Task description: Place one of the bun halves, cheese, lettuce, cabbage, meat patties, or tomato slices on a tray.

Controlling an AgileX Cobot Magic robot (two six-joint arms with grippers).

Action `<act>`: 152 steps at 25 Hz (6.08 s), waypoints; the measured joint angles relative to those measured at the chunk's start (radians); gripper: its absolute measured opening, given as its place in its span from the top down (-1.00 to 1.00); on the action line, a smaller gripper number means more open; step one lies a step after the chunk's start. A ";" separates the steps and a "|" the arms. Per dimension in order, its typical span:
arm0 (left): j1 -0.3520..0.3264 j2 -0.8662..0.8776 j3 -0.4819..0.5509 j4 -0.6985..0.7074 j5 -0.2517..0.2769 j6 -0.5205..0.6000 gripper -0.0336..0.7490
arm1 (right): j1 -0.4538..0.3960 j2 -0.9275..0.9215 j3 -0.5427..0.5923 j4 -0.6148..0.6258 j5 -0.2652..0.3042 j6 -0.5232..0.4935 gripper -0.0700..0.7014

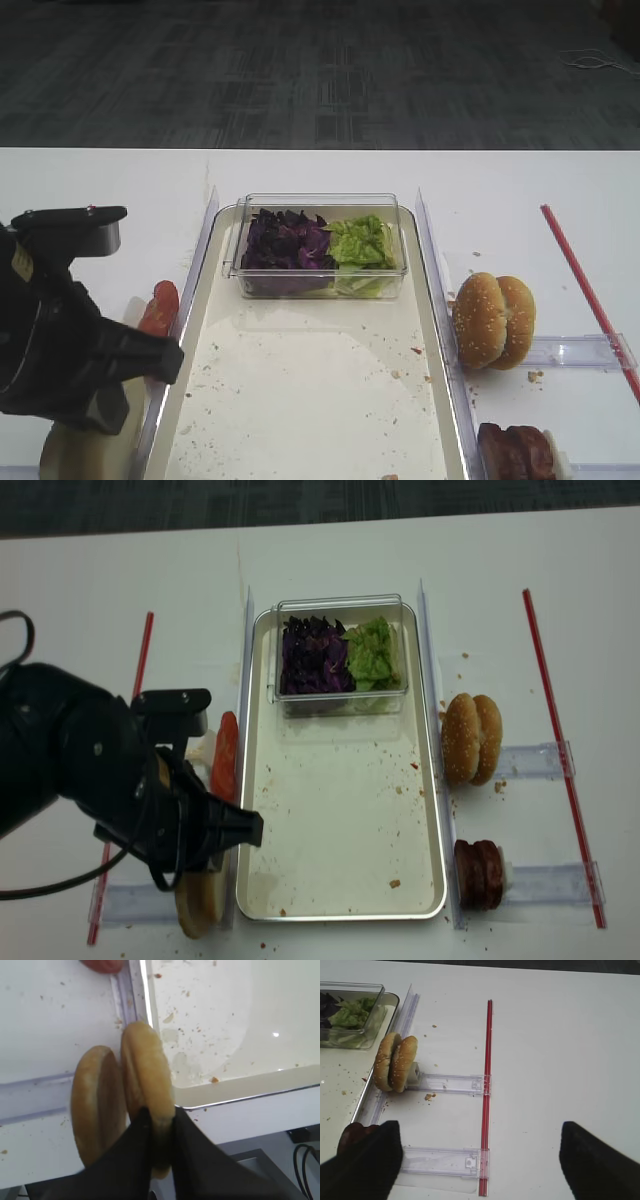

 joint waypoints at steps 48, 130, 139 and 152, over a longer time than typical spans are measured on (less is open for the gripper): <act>0.099 0.033 0.012 -1.008 -0.202 0.873 0.70 | 0.000 0.000 0.000 0.000 0.000 0.000 -0.90; 0.159 0.017 0.029 -0.916 -0.168 0.880 -0.36 | 0.000 0.000 0.000 0.000 -0.002 0.003 -0.90; 0.159 0.015 0.029 -0.529 -0.174 0.610 -0.36 | 0.000 0.000 0.000 0.000 -0.002 0.002 -0.90; 0.160 0.015 0.027 -0.114 -0.128 0.349 -0.36 | 0.000 0.000 0.000 0.000 0.000 0.000 -0.90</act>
